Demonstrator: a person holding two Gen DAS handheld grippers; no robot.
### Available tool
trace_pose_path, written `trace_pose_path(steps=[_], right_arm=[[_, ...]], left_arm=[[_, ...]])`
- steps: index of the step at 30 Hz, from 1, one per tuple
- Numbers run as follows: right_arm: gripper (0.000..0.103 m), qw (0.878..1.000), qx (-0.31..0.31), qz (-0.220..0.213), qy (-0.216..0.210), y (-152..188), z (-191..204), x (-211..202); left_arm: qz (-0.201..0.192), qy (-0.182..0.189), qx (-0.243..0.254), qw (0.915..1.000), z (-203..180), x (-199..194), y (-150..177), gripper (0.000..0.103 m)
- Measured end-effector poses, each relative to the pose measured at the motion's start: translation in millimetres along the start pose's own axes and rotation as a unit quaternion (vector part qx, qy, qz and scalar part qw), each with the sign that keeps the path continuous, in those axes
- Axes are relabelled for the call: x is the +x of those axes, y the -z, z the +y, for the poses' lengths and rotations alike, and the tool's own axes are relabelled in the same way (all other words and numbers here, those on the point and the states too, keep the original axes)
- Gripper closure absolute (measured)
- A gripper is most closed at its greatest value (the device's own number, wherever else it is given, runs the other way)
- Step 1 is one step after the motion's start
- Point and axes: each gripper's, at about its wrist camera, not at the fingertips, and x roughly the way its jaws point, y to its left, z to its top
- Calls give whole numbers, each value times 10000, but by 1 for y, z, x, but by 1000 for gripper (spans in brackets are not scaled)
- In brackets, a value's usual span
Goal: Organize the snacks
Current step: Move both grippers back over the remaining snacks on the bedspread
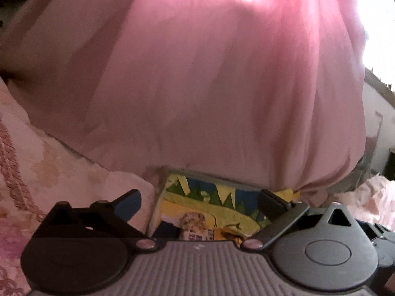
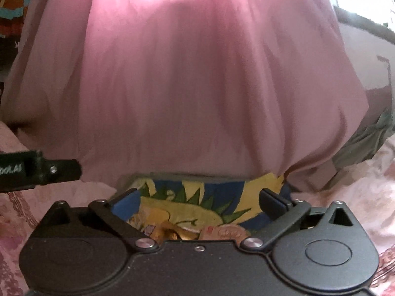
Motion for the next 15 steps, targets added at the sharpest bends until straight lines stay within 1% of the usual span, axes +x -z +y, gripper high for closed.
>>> trace_pose_path(steps=[3, 6, 8, 10, 13, 15], right_arm=[[1, 9999, -44, -116, 55, -10, -2, -19], [1, 9997, 90, -182, 137, -17, -6, -41], [1, 9993, 250, -204, 179, -19, -8, -56], [1, 9990, 366, -186, 157, -20, -10, -69], [1, 9990, 354, -212, 168, -19, -9, -92], [1, 9990, 346, -214, 188, -17, -10, -105]], left_arm=[[-163, -85, 38, 9998, -1, -20, -6, 0], [-287, -126, 97, 9995, -2, -42, -7, 0], [-390, -188, 180, 9989, -1, -58, -4, 0], [-476, -317, 132, 9983, 3, -74, 4, 0], [-396, -399, -57, 9984, 13, -94, 16, 0], [-319, -461, -98, 9984, 17, -106, 21, 0]])
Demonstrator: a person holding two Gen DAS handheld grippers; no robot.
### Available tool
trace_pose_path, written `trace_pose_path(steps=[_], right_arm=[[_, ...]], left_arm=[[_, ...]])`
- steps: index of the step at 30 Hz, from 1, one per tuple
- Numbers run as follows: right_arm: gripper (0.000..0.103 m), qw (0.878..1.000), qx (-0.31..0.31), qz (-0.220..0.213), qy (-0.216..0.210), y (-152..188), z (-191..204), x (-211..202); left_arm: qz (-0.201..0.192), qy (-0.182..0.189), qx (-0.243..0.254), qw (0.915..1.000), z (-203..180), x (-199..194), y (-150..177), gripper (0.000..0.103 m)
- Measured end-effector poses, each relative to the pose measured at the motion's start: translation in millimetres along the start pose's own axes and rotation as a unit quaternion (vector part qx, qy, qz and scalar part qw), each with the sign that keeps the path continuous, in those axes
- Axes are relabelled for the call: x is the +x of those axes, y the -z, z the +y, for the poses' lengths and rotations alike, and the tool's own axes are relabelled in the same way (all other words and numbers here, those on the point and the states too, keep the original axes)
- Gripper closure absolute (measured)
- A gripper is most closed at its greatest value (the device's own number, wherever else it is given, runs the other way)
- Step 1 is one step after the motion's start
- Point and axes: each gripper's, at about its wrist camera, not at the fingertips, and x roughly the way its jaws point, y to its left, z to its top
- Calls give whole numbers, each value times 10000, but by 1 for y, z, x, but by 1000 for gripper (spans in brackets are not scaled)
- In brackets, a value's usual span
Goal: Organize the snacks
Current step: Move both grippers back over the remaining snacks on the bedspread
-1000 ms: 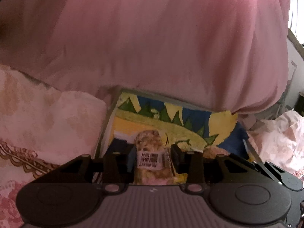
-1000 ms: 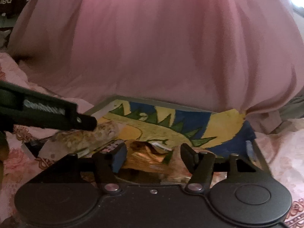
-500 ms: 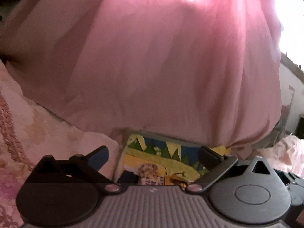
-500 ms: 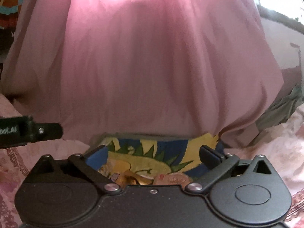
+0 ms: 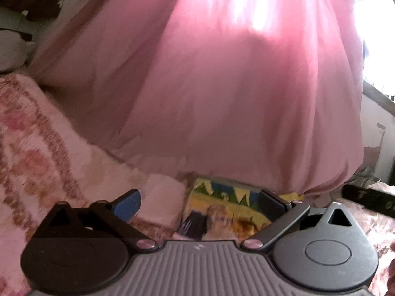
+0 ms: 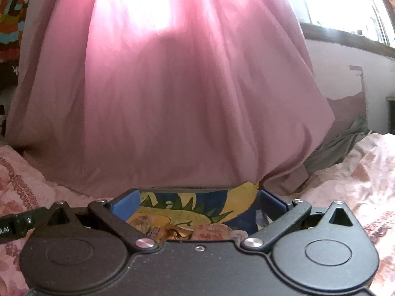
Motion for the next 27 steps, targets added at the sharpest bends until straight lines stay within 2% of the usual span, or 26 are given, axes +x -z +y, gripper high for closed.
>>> trace_pose_path(steps=[8, 15, 20, 27], right_arm=[[1, 9998, 58, 141, 103, 16, -3, -44], [1, 9990, 102, 388, 181, 41, -6, -84], [1, 9985, 70, 508, 208, 55, -4, -107], [1, 9964, 39, 831, 146, 72, 4, -122]], left_arm=[[-59, -512, -17, 9987, 10, -52, 12, 0], [333, -889, -269, 9951, 27, -85, 27, 0], [814, -923, -392, 9916, 36, -101, 40, 0], [1170, -1082, 187, 9870, 24, -116, 59, 0]])
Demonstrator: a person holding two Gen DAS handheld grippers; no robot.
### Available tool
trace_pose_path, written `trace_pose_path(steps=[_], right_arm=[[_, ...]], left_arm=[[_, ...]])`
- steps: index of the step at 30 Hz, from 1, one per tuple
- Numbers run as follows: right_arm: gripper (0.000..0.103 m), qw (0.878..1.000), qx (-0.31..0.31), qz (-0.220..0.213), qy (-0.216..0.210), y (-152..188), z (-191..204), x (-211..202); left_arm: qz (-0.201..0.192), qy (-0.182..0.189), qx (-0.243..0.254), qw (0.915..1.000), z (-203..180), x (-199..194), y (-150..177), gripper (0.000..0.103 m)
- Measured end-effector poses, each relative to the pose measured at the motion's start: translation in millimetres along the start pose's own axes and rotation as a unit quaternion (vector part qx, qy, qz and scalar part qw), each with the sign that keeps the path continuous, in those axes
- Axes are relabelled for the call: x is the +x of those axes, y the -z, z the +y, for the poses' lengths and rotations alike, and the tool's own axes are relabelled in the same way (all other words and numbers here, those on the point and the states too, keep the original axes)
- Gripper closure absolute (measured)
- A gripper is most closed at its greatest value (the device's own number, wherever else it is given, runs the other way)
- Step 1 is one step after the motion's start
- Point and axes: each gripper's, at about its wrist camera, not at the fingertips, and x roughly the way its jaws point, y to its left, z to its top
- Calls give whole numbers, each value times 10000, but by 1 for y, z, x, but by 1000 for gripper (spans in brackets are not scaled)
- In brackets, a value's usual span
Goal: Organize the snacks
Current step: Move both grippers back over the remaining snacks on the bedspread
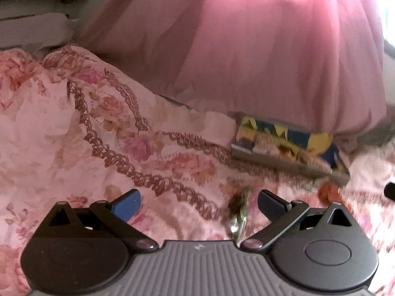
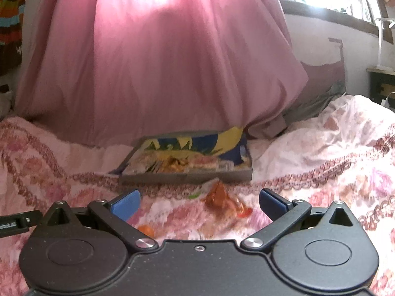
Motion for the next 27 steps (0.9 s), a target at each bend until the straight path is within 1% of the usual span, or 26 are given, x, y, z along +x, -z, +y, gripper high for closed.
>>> trace_pose_path(steps=[3, 8, 11, 17, 21, 24, 27], right_arm=[[1, 9998, -31, 210, -21, 9, 4, -1], [1, 9980, -59, 616, -97, 25, 12, 6], [1, 9969, -83, 780, -119, 30, 15, 11], [1, 9939, -54, 1091, -165, 38, 18, 20], [1, 9925, -198, 1190, -211, 38, 23, 24], [1, 9916, -361, 1213, -271, 34, 27, 25], [1, 9898, -637, 1230, -344, 30, 32, 26]], left_arm=[[125, -135, 140, 9997, -5, 0, 4, 0], [324, -213, 172, 9991, -5, 6, 8, 0], [539, -280, 201, 9980, -5, 13, 10, 0], [832, -420, 218, 9954, -4, 23, 12, 0], [906, -451, 251, 9945, -5, 24, 13, 0], [895, -385, 308, 9948, -7, 24, 13, 0], [982, -291, 390, 9940, -10, 27, 12, 0]])
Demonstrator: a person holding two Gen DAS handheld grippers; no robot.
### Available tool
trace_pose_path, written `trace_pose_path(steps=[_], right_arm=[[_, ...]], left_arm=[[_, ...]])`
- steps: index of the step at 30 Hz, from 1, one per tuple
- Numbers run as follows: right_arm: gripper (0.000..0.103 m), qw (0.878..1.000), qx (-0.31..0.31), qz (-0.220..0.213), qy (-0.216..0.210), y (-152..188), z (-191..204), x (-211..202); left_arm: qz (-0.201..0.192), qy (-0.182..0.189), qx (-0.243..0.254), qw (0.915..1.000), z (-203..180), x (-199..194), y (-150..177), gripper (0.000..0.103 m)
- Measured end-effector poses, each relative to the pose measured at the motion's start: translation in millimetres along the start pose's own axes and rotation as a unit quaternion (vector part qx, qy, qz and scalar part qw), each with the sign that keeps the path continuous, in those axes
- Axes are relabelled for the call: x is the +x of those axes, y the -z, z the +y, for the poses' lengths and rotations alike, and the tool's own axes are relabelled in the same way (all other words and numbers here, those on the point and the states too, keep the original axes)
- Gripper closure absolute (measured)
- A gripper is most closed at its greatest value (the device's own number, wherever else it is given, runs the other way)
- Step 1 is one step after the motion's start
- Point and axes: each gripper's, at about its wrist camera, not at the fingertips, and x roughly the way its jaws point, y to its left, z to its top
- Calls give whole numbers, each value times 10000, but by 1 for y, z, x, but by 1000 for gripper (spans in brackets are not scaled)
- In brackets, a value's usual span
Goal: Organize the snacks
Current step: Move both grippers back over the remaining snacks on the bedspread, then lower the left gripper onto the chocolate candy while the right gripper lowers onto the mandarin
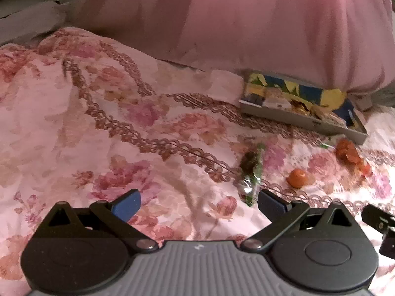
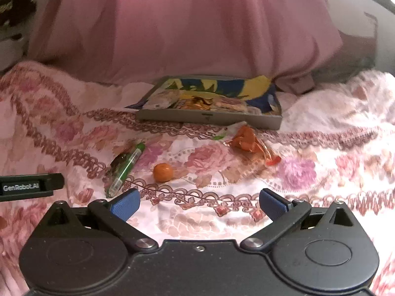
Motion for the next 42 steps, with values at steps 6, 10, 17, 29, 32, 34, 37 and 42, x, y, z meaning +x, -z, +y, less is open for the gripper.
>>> trace_pose_path(steps=[6, 10, 17, 29, 32, 34, 37, 42], right_arm=[[1, 9973, -733, 35, -64, -9, 12, 5], [1, 9918, -1239, 156, -278, -13, 18, 15], [1, 9793, -2002, 120, -267, -12, 15, 33], [1, 9841, -1740, -56, -340, -3, 0, 74], [1, 9848, -1690, -16, -410, -3, 0, 84], [3, 9856, -1603, -66, -528, -5, 1, 90], [8, 9869, -1433, -186, -720, -9, 3, 98], [15, 9866, -1340, -121, -921, -13, 14, 114]], left_arm=[[355, 169, 60, 9992, -2, 15, 0, 0], [675, 352, -163, 9970, 7, 30, -4, 0], [1167, 767, -80, 9902, 9, 61, -10, 0], [852, 1385, 1143, 9800, -26, 97, -35, 0], [858, 1432, 1101, 9798, -26, 113, -43, 0], [881, 1502, 1014, 9795, -23, 122, -46, 0], [894, 1588, 830, 9797, -18, 133, -50, 0], [812, 1842, 569, 9779, -11, 143, -52, 1]])
